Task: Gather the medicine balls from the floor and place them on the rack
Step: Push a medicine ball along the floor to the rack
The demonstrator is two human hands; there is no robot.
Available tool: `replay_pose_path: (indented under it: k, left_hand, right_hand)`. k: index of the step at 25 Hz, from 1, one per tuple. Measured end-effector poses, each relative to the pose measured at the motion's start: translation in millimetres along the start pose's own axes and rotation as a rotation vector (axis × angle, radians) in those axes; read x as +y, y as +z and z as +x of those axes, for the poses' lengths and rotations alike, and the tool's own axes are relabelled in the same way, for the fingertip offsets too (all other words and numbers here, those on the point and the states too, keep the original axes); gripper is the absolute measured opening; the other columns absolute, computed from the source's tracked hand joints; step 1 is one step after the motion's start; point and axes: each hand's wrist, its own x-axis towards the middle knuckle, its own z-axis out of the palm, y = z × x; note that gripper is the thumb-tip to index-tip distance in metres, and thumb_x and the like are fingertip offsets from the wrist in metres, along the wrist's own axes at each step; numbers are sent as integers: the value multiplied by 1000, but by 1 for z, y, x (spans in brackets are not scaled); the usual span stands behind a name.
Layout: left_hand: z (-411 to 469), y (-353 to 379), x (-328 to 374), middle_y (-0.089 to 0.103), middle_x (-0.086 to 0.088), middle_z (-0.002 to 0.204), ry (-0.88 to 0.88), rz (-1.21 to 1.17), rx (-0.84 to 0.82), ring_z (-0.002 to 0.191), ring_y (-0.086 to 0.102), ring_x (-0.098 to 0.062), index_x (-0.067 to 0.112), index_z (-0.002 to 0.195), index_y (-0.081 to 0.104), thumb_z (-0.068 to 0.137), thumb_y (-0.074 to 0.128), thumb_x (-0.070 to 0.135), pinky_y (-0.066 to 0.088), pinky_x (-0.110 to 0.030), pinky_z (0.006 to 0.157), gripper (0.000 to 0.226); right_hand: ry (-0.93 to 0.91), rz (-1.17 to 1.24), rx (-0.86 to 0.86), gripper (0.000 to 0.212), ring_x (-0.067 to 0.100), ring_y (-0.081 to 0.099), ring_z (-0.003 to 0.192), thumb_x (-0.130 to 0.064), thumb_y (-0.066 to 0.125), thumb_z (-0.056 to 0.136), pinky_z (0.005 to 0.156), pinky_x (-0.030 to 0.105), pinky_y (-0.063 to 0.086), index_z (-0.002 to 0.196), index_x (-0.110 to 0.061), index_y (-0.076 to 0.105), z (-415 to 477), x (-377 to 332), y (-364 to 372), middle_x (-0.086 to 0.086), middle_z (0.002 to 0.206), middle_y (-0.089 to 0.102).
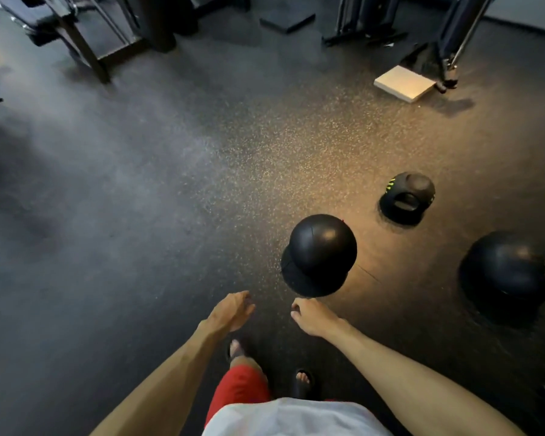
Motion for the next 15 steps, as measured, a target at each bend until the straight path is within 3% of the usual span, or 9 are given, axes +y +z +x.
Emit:
replay_pose_path:
  k: [7, 12, 15]
  left_hand:
    - [186, -112, -13, 70, -4, 116, 198, 114, -135, 106, 67, -23, 17, 119, 64, 100, 53, 30, 53, -37, 93, 26]
    - [307, -184, 17, 72, -11, 112, 346, 285, -255, 100, 68, -31, 15, 113, 68, 99, 49, 28, 54, -40, 88, 27]
    - [364, -209, 49, 71, -13, 117, 439, 431, -358, 105, 67, -32, 12, 120, 66, 101, 47, 28, 53, -41, 91, 31]
  right_hand:
    - [165, 136, 85, 36, 27, 64, 114, -36, 48, 102, 95, 45, 53, 132, -18, 58, 135, -40, -78, 7, 124, 66]
    - [402, 337, 222, 38, 35, 61, 118, -35, 47, 101, 96, 41, 50, 132, -16, 58, 192, -61, -131, 14, 129, 64]
    - [522, 482, 287, 36, 35, 60, 119, -35, 48, 101, 96, 41, 49, 130, -16, 58, 220, -63, -148, 14, 130, 64]
